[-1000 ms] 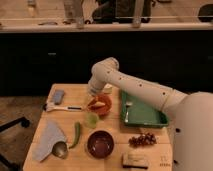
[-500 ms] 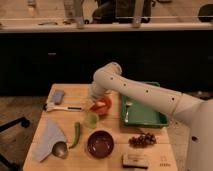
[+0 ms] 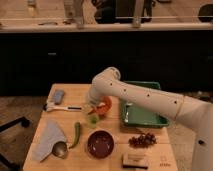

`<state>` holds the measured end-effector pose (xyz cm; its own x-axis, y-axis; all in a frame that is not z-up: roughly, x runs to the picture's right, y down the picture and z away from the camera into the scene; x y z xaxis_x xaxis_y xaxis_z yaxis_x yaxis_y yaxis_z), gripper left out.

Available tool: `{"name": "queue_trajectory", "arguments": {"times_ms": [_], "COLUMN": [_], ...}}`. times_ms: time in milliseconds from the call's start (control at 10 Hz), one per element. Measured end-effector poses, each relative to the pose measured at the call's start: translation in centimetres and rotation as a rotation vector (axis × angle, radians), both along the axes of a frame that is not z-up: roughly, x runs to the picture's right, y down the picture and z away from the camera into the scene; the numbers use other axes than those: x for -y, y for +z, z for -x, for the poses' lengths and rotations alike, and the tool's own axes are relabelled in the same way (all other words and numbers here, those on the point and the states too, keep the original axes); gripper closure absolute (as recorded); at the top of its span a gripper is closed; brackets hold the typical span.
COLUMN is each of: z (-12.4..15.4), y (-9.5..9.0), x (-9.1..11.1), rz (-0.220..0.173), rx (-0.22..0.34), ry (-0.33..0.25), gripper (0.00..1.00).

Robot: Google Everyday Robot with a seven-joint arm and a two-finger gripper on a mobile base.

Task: Place apple in plastic cup

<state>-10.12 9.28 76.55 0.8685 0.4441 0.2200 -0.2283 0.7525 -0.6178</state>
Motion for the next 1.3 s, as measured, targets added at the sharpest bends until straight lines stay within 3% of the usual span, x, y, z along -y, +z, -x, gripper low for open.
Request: {"name": "queue_trajectory", "arguments": {"times_ms": [600, 1300], "z": [1.7, 1.8], "y": [-0.1, 0.7], "x": [-2.6, -4.0], "rz": [0.055, 0.103], "rx": [0.019, 0.026], "ry": [-0.034, -0.075], "gripper": [1.0, 1.0]}}
